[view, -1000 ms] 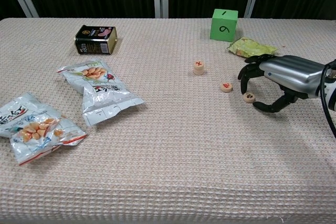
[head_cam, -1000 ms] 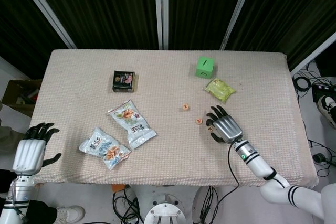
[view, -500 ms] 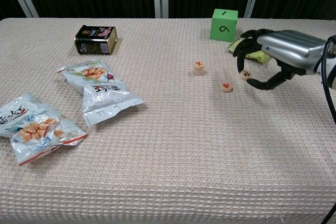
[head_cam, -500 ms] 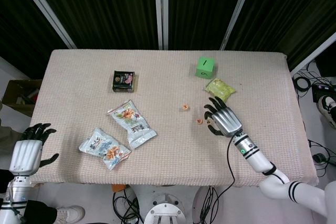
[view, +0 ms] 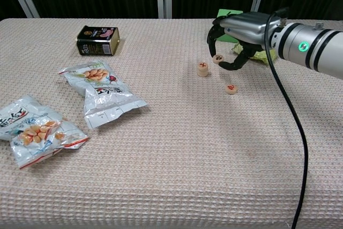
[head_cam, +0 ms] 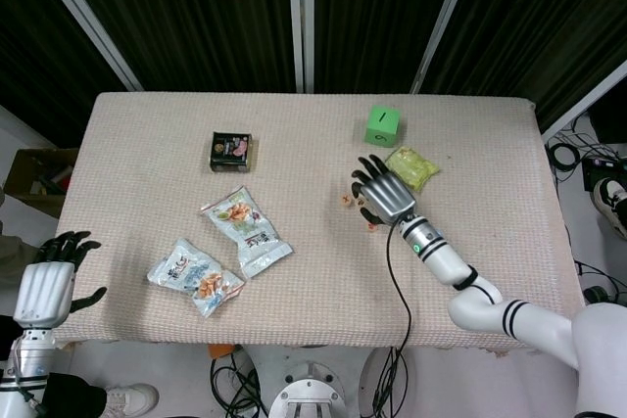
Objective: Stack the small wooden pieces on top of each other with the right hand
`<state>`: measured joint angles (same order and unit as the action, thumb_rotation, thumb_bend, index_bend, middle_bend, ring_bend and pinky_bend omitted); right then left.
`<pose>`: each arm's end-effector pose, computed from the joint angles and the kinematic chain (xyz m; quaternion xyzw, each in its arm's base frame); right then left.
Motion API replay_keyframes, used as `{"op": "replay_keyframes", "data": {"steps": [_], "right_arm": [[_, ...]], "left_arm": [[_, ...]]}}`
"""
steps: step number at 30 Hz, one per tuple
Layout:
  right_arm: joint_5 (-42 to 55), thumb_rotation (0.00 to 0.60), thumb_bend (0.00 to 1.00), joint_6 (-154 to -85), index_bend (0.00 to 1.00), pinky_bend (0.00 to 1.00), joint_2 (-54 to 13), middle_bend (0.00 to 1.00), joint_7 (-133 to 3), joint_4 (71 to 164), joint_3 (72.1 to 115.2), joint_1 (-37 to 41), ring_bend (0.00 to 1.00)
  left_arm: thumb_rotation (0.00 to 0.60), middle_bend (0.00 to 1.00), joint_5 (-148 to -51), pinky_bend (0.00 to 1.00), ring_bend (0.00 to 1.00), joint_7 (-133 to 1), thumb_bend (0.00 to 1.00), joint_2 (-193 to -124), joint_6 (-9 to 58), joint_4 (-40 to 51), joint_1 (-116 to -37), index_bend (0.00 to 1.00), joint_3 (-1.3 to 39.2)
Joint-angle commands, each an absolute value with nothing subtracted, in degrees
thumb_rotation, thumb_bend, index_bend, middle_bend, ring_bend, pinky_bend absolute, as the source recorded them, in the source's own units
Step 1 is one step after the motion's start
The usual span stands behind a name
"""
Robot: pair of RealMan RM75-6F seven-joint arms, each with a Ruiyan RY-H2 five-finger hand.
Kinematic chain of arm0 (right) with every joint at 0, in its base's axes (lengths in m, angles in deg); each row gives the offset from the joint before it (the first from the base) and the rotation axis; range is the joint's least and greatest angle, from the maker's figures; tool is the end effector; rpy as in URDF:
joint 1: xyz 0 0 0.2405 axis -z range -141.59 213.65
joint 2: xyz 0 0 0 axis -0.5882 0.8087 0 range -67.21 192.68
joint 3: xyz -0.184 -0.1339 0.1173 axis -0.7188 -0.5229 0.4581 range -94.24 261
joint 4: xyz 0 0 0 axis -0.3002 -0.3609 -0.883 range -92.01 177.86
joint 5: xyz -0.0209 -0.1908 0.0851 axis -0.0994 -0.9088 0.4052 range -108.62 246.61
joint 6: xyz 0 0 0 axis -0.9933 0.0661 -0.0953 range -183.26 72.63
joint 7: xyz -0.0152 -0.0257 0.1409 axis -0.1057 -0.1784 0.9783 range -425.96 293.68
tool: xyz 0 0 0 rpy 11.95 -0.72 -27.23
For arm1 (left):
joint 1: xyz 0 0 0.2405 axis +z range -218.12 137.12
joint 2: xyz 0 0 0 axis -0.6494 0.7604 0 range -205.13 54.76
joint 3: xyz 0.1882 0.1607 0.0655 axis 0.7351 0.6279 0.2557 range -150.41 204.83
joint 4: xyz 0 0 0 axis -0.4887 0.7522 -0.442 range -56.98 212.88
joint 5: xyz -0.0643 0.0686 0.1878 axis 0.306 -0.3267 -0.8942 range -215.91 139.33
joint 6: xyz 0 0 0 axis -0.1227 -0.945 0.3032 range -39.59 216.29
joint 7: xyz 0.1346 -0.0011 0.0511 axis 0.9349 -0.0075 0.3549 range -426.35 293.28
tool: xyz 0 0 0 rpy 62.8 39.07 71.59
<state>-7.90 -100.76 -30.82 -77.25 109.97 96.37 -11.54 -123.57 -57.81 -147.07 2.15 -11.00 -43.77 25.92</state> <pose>-0.1402 -0.3902 -0.0315 0.7955 -0.2931 0.3526 0.3961 -0.3166 0.1664 0.1197 -0.6030 -0.3790 -0.3523 0.6072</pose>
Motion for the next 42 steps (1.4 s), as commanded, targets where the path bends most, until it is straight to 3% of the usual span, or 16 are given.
{"op": "replay_keyframes", "data": {"steps": [1, 35, 42], "right_arm": [[-6.6, 0.600, 0.37, -99.5, 0.50, 0.00, -32.9, 0.23, -77.6, 107.4, 96.9, -13.3, 0.00], [-5.5, 0.600, 0.36, -99.6, 0.40, 0.00, -36.9, 0.21, -75.7, 101.3, 95.0, -16.5, 0.00], [-8.2, 0.600, 0.36, -107.2, 0.32, 0.00, -32.1, 0.19, -75.8, 107.9, 93.6, -12.6, 0.00]], "left_arm": [[0.600, 0.20, -123.4, 0.19, 0.14, -58.0, 0.10, -147.0, 2.2, -10.8, -43.7, 0.31, 25.9], [0.600, 0.20, -123.0, 0.19, 0.14, -59.2, 0.10, -147.4, 2.6, -9.5, -43.5, 0.31, 25.8], [0.600, 0.20, -122.7, 0.19, 0.14, -59.7, 0.10, -147.4, 2.4, -9.2, -43.2, 0.31, 25.8]]}}
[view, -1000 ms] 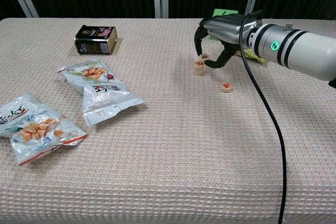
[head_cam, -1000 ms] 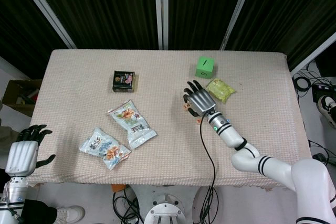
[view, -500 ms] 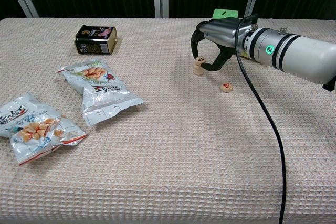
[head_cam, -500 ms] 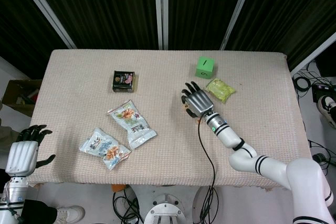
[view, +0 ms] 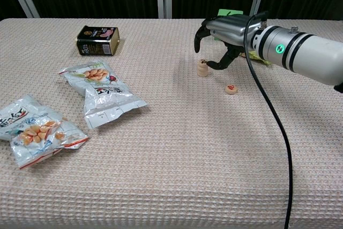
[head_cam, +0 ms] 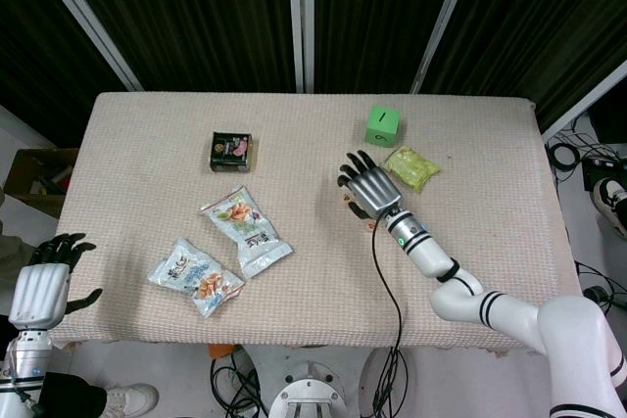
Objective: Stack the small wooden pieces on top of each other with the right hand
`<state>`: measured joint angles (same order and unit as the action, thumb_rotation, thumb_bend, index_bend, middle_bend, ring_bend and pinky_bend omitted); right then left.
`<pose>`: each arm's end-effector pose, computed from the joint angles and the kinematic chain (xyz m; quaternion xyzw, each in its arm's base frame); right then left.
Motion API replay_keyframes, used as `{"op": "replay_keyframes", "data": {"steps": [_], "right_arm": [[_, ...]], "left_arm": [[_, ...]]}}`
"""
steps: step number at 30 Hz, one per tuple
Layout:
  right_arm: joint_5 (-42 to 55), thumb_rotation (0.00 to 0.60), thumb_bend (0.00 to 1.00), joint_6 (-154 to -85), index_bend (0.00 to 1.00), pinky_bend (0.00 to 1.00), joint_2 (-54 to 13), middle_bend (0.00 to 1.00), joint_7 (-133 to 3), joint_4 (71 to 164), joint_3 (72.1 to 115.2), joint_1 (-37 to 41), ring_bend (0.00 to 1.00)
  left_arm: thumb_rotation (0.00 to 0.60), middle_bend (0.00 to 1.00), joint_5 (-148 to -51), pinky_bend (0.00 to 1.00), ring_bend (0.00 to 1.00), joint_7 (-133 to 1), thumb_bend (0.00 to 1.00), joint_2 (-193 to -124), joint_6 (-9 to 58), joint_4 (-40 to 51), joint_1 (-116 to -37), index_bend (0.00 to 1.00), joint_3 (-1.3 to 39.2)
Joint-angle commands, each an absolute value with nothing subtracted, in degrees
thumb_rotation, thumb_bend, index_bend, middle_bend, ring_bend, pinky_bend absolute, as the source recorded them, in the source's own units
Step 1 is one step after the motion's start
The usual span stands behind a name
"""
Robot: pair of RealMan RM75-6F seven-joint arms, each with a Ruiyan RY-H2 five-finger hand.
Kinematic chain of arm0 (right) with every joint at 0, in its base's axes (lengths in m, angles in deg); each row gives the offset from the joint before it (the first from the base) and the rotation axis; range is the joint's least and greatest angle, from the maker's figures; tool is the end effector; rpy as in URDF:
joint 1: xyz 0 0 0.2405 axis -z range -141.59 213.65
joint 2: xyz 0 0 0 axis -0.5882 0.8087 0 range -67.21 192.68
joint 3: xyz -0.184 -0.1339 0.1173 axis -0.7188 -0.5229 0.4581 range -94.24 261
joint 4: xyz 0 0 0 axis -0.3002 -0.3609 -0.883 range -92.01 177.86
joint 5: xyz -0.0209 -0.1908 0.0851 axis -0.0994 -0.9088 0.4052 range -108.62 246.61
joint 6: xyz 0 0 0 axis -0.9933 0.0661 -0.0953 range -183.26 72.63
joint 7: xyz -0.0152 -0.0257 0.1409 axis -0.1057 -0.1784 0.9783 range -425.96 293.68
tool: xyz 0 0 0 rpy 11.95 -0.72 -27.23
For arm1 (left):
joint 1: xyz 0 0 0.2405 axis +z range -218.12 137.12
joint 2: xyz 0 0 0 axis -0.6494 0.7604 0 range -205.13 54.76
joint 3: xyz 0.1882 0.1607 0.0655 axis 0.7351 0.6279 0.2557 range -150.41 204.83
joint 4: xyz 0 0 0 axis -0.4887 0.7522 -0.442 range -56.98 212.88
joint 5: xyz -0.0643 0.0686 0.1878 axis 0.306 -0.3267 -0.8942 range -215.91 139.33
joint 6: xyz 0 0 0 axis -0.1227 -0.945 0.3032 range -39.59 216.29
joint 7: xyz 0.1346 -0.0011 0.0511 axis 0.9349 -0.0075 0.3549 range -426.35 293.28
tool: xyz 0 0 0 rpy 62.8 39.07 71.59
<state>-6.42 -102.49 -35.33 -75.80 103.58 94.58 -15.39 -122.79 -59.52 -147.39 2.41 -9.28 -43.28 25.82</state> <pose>-0.1281 -0.4011 -0.0482 0.7944 -0.2812 0.3599 0.4003 -0.3253 0.1642 0.1207 -0.5959 -0.3870 -0.3480 0.6116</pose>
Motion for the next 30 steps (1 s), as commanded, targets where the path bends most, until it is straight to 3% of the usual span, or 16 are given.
{"op": "replay_keyframes", "data": {"steps": [1, 5, 9, 20, 30], "right_arm": [[-8.6, 0.600, 0.36, -108.8, 0.32, 0.00, -31.0, 0.19, -75.9, 109.4, 93.2, -11.4, 0.00], [-9.7, 0.600, 0.31, -114.1, 0.32, 0.00, -26.1, 0.21, -76.4, 115.6, 90.6, -6.4, 0.00], [-9.5, 0.600, 0.27, -113.5, 0.34, 0.00, -24.2, 0.23, -76.5, 117.5, 87.8, -3.8, 0.00], [-10.4, 0.600, 0.32, -108.1, 0.36, 0.00, -31.0, 0.23, -75.8, 110.5, 87.5, -6.4, 0.00], [-10.5, 0.600, 0.36, -106.1, 0.42, 0.00, -33.2, 0.23, -75.7, 107.5, 87.7, -7.4, 0.00]], "left_arm": [[0.600, 0.20, -122.6, 0.19, 0.14, -59.8, 0.10, -147.4, 2.5, -9.1, -43.2, 0.31, 25.9], [0.600, 0.20, -122.6, 0.19, 0.14, -60.0, 0.10, -147.7, 2.8, -8.6, -43.4, 0.31, 25.8], [0.600, 0.20, -123.0, 0.19, 0.14, -59.9, 0.10, -148.1, 3.2, -8.7, -43.9, 0.31, 25.7], [0.600, 0.20, -123.0, 0.19, 0.14, -59.1, 0.10, -147.6, 2.6, -9.6, -43.6, 0.31, 25.7], [0.600, 0.20, -122.9, 0.19, 0.14, -59.5, 0.10, -147.9, 2.6, -9.0, -43.4, 0.31, 25.8]]}}
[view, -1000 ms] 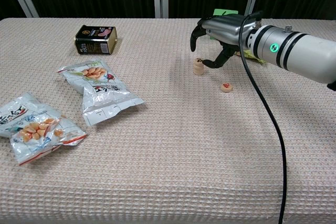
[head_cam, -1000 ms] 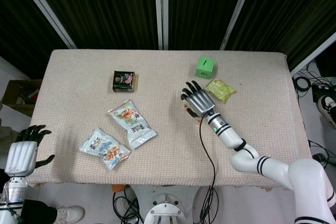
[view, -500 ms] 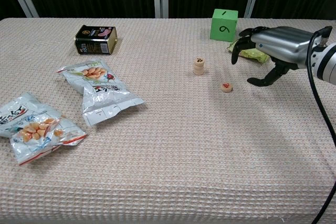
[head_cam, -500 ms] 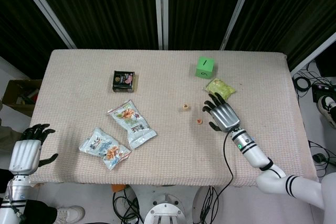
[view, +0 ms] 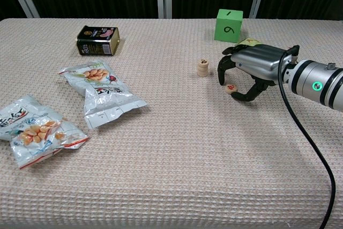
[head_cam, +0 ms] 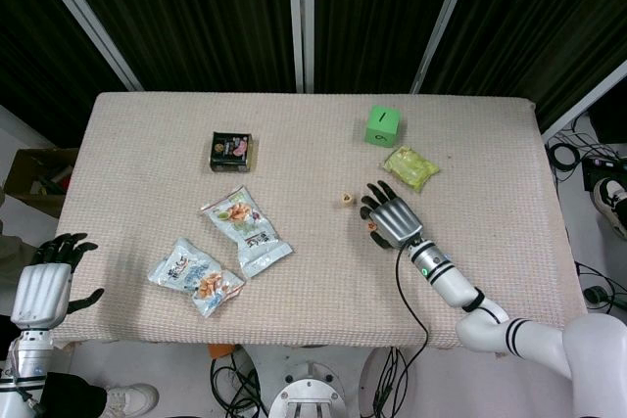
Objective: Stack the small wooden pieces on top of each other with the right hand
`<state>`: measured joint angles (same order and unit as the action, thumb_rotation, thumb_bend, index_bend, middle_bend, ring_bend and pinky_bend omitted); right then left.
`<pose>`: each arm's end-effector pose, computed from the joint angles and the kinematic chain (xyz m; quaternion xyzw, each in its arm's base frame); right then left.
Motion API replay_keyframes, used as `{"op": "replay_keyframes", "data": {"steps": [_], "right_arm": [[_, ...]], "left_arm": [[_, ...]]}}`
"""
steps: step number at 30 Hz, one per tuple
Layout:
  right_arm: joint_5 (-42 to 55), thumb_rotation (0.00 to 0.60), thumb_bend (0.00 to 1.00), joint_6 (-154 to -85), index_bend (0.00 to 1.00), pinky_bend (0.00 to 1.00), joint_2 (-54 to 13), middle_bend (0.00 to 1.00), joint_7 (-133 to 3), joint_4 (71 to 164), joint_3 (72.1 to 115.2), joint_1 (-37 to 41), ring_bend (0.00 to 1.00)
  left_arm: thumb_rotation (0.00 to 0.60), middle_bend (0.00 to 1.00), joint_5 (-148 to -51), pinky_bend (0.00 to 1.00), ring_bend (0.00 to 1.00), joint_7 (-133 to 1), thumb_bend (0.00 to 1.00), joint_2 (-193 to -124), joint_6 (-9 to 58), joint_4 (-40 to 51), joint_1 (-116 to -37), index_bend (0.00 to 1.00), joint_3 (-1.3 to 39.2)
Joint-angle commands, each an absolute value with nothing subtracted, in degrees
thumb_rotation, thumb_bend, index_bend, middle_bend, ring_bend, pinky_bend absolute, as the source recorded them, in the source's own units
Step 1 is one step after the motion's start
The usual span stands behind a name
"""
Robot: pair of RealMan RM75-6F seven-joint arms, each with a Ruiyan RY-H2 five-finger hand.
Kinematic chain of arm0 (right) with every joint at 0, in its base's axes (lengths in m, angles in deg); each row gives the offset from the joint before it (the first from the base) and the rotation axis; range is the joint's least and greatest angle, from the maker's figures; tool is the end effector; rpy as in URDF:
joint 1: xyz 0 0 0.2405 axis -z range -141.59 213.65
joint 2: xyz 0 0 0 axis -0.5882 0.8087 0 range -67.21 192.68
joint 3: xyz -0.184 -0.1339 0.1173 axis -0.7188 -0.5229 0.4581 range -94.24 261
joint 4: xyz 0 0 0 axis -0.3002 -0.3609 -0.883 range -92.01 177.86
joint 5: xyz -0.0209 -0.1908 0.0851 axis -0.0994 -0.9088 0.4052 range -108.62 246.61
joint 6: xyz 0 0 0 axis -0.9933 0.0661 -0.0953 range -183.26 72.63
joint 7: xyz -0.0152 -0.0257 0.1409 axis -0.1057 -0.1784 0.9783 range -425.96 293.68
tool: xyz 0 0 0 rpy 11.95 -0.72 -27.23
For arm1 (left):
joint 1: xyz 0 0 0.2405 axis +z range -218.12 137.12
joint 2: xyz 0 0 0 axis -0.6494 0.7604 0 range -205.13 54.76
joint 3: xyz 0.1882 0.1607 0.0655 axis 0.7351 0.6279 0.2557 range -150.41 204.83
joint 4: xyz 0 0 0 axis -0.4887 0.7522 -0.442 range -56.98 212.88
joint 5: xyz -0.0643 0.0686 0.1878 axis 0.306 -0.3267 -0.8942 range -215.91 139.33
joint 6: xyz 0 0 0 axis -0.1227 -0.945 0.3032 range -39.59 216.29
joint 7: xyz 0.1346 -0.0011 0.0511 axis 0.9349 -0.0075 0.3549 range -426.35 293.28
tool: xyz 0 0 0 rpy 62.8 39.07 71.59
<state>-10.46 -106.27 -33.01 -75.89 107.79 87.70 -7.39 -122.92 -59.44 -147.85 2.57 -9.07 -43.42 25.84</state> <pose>-0.1831 -0.3517 -0.0530 0.8119 -0.2915 0.3224 0.3897 -0.3246 0.1649 0.1178 -0.5973 -0.3876 -0.3492 0.6092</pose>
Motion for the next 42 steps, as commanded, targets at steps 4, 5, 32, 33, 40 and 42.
{"op": "replay_keyframes", "data": {"steps": [4, 5, 32, 33, 40, 42], "right_arm": [[-11.1, 0.600, 0.39, -107.0, 0.48, 0.00, -33.3, 0.25, -75.3, 107.0, 87.7, -7.2, 0.00], [-11.3, 0.600, 0.39, -107.4, 0.50, 0.00, -33.1, 0.26, -75.1, 107.2, 87.8, -7.0, 0.00], [-5.4, 0.600, 0.39, -98.6, 0.51, 0.00, -33.4, 0.25, -79.1, 105.6, 95.3, -17.7, 0.00], [-5.4, 0.600, 0.39, -98.6, 0.51, 0.00, -33.4, 0.25, -79.2, 105.5, 95.2, -17.8, 0.00], [-4.9, 0.600, 0.39, -99.0, 0.49, 0.00, -33.5, 0.24, -79.3, 105.4, 94.7, -17.6, 0.00], [-4.9, 0.600, 0.39, -99.1, 0.48, 0.00, -33.5, 0.24, -79.3, 105.4, 94.5, -17.6, 0.00]], "left_arm": [[0.600, 0.20, -123.0, 0.19, 0.14, -59.6, 0.10, -147.9, 2.4, -8.8, -43.4, 0.31, 25.8], [0.600, 0.20, -123.0, 0.19, 0.14, -59.6, 0.10, -147.9, 2.4, -8.8, -43.3, 0.31, 25.8], [0.600, 0.20, -122.1, 0.19, 0.14, -58.4, 0.10, -147.7, 3.7, -9.6, -44.0, 0.31, 25.5], [0.600, 0.20, -122.1, 0.19, 0.14, -58.4, 0.10, -147.7, 3.7, -9.7, -44.0, 0.31, 25.5], [0.600, 0.20, -122.1, 0.19, 0.14, -58.5, 0.10, -147.9, 3.7, -9.5, -44.0, 0.31, 25.6], [0.600, 0.20, -122.1, 0.19, 0.14, -58.6, 0.10, -147.9, 3.7, -9.4, -43.9, 0.31, 25.6]]}}
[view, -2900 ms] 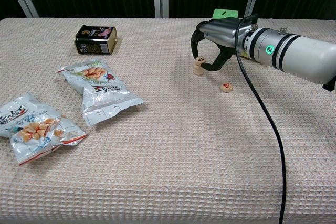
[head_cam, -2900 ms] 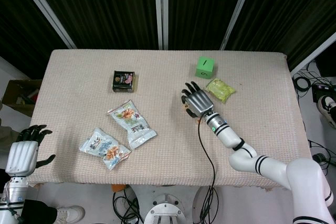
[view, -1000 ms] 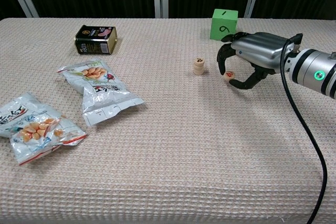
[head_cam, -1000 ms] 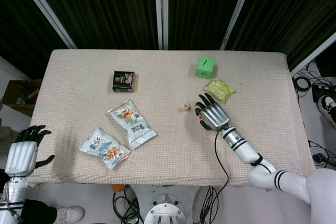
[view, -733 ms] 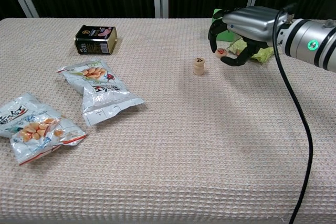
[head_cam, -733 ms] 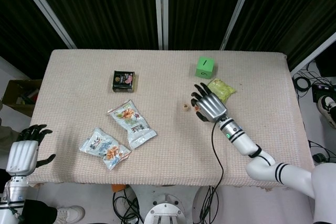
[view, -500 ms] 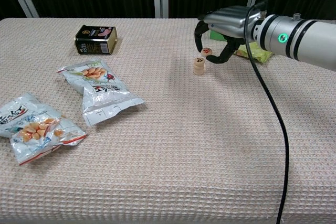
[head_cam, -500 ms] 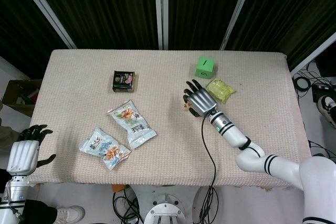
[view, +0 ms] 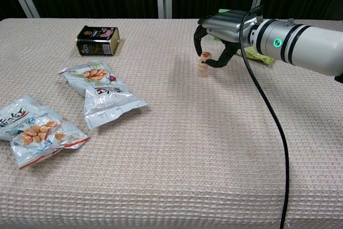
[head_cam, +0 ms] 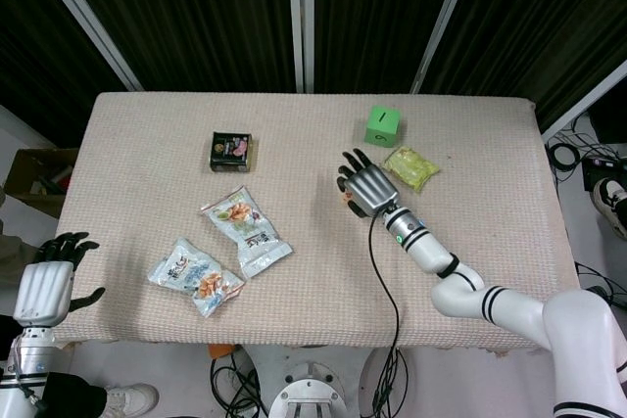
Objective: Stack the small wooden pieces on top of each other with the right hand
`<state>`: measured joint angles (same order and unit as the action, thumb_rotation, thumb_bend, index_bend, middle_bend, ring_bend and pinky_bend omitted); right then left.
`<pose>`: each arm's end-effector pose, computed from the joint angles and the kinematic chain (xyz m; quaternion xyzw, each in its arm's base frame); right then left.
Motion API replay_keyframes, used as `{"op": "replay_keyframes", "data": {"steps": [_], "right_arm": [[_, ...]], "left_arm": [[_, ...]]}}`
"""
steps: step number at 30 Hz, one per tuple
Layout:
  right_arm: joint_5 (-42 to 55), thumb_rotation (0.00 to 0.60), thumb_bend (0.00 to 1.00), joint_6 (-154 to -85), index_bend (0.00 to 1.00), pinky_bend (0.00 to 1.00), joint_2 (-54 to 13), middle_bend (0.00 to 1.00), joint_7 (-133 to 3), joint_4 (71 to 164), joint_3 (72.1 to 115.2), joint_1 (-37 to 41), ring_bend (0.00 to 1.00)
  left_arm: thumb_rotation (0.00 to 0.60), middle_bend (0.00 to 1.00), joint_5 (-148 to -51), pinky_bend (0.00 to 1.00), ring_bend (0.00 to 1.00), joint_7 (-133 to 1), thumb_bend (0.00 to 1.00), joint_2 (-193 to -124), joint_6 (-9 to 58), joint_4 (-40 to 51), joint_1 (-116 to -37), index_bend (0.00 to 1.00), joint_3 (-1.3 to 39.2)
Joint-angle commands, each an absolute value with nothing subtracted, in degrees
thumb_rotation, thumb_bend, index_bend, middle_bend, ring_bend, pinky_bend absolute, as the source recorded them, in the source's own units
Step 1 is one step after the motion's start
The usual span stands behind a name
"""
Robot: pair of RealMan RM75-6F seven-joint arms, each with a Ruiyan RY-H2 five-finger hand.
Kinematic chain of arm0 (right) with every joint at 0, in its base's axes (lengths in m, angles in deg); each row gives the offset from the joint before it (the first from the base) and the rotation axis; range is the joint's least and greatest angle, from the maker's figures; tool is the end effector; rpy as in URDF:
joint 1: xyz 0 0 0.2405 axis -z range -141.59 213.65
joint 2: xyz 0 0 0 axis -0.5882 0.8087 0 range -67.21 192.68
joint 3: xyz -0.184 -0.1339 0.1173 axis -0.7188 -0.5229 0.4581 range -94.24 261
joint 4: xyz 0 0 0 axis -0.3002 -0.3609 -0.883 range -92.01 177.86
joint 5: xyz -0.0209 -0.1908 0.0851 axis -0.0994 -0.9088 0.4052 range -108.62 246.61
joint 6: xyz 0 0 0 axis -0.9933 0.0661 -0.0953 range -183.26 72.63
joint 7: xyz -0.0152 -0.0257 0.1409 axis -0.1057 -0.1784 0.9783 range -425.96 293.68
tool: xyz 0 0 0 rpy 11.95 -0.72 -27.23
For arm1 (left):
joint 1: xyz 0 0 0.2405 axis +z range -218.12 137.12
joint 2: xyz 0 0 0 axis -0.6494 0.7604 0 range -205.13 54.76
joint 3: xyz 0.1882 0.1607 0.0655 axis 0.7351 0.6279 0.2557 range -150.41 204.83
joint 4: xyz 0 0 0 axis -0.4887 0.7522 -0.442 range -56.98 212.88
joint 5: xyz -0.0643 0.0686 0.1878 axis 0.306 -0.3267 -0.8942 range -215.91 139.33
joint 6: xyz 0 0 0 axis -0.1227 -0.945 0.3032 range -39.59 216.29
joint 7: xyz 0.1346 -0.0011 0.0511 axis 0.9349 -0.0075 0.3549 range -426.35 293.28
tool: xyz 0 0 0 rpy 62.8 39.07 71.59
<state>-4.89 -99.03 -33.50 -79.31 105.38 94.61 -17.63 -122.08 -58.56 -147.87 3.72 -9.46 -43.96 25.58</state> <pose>-0.1179 -0.4060 -0.0463 0.8155 -0.2594 0.3345 0.3947 -0.3243 0.1686 0.1157 -0.5999 -0.3904 -0.3423 0.6088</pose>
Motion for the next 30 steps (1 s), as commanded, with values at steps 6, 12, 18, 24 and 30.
{"op": "replay_keyframes", "data": {"steps": [6, 12, 18, 24, 30], "right_arm": [[-4.9, 0.600, 0.39, -99.4, 0.45, 0.00, -33.7, 0.23, -79.1, 105.3, 94.2, -17.7, 0.00], [-4.8, 0.600, 0.39, -99.4, 0.41, 0.00, -33.8, 0.23, -79.1, 105.2, 94.0, -17.7, 0.00], [-4.8, 0.600, 0.39, -99.5, 0.38, 0.00, -33.7, 0.23, -79.3, 105.4, 93.7, -17.8, 0.00], [-5.2, 0.600, 0.39, -103.2, 0.33, 0.00, -31.4, 0.22, -79.7, 108.4, 94.0, -16.1, 0.00], [-4.5, 0.600, 0.39, -115.1, 0.24, 0.00, -21.6, 0.20, -82.6, 120.6, 92.9, -7.1, 0.00]], "left_arm": [[0.600, 0.20, -122.1, 0.19, 0.14, -58.6, 0.10, -147.8, 3.8, -9.5, -43.9, 0.31, 25.7], [0.600, 0.20, -122.0, 0.19, 0.14, -58.9, 0.10, -147.9, 3.9, -9.4, -43.9, 0.31, 25.7], [0.600, 0.20, -121.9, 0.19, 0.14, -59.1, 0.10, -147.9, 4.1, -9.2, -44.0, 0.30, 25.7], [0.600, 0.20, -121.8, 0.19, 0.14, -59.4, 0.10, -147.9, 4.3, -8.9, -44.2, 0.30, 25.6], [0.600, 0.20, -121.8, 0.19, 0.14, -60.1, 0.10, -148.0, 4.7, -8.1, -44.7, 0.30, 25.2]]}}
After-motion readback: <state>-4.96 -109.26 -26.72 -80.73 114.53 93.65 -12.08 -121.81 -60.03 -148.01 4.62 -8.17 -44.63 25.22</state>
